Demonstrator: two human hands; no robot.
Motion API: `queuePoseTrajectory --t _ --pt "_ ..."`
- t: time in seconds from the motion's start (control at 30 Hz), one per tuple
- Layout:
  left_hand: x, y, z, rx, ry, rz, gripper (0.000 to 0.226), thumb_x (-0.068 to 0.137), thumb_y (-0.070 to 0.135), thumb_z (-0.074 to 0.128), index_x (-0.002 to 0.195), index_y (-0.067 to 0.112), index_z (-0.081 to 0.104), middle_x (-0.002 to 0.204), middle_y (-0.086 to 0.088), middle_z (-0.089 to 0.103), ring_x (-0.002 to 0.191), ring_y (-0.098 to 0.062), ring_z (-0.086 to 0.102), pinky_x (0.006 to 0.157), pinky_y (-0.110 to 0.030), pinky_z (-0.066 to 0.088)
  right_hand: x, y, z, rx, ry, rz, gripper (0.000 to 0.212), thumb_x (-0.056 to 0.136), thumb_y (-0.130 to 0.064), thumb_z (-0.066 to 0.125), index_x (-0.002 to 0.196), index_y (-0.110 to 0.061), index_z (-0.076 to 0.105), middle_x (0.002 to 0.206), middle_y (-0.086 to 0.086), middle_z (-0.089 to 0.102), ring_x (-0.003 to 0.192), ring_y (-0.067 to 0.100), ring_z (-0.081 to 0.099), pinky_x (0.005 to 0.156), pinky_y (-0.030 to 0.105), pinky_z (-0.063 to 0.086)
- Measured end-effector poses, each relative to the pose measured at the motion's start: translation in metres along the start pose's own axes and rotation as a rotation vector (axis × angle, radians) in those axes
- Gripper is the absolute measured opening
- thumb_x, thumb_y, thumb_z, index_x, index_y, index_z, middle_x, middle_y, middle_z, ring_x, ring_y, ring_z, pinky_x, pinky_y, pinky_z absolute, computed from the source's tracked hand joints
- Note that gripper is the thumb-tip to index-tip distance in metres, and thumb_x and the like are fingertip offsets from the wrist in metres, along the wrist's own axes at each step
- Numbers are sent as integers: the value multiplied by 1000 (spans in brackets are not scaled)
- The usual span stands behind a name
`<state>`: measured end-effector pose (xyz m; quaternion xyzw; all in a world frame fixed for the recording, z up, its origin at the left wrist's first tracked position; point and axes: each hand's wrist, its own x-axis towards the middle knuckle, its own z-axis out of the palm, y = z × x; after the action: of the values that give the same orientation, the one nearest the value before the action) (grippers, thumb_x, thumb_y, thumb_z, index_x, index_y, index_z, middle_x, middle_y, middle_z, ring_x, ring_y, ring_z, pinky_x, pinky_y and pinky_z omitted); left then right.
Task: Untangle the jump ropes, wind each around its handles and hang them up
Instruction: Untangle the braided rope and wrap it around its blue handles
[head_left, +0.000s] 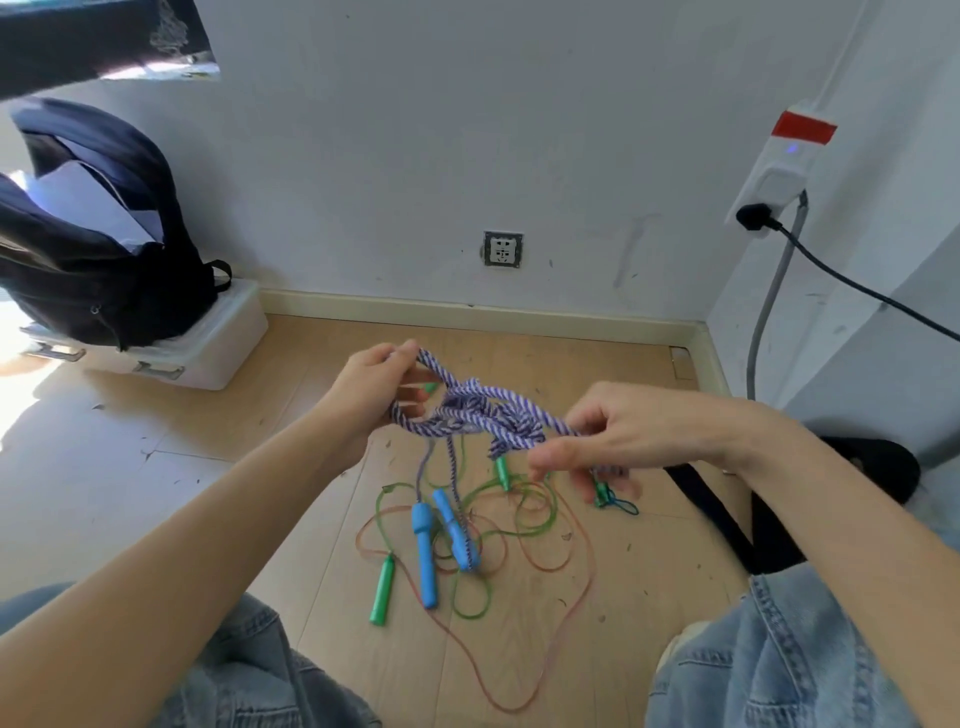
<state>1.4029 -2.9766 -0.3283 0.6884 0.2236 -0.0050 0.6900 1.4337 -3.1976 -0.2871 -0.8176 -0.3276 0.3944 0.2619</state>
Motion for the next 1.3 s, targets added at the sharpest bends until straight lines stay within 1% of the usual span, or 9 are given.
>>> queuePoseTrajectory --t 0.1,0.27,0.43,0.63,0.77,0.9,0.97,1.1,1.3 --pt "-5 7 5 -34 -42 86 22 99 27 38 89 13 52 98 -4 69 83 -12 64 65 -18 52 8 -3 11 -236 179 17 54 66 -77 36 64 -34 69 55 2 48 47 15 46 56 30 32" --pt "-20 19 18 -195 -175 164 22 99 26 37 95 9 51 102 -7 72 87 -22 67 73 -31 58 20 -1 7 205 746 -159 17 92 -23 52 100 -18 66 91 -1 68 64 14 69 52 26 55" --pt "-25 26 19 -335 -264 210 28 99 27 35 107 5 50 103 -9 71 88 -22 69 76 -34 58 23 8 11 353 407 101 14 86 -30 60 98 -24 63 87 -4 64 44 3 49 40 17 38" --pt "-24 23 16 -308 -284 239 27 99 28 36 106 6 49 102 -8 72 95 -23 68 82 -35 56 25 8 14 431 216 83 25 71 -37 73 92 -23 67 99 -4 70 89 7 63 78 21 45" --pt "-17 24 4 -62 -239 102 22 97 22 43 100 6 57 105 -15 69 91 -23 67 85 -37 54 21 10 4 868 519 39 14 76 -1 67 85 -9 60 78 7 68 64 15 65 60 22 54" --pt "-14 15 3 494 -149 38 20 90 15 54 109 12 52 108 -4 63 94 -15 60 76 -22 49 18 15 -2 60 975 -7 13 81 -9 66 79 -19 58 74 -5 60 66 11 57 69 15 45" --pt "-16 16 8 472 -157 190 31 87 20 60 116 19 51 113 7 59 98 -5 55 71 -12 40 18 9 3 -193 947 -129 11 81 -14 66 81 -22 59 76 -12 57 69 4 51 66 4 35" --pt "-24 9 29 500 -354 410 24 82 25 67 105 22 62 104 7 68 97 -3 63 86 -22 49 20 -2 12 -160 902 -286 10 83 -21 65 83 -28 58 74 -14 60 71 7 56 67 27 43" --pt "-18 12 24 40 -290 255 11 86 12 61 94 4 59 86 -3 71 74 -12 69 63 -23 56 16 1 -2 684 811 -297 10 85 -3 60 87 -13 61 64 -1 67 41 6 50 45 15 43"
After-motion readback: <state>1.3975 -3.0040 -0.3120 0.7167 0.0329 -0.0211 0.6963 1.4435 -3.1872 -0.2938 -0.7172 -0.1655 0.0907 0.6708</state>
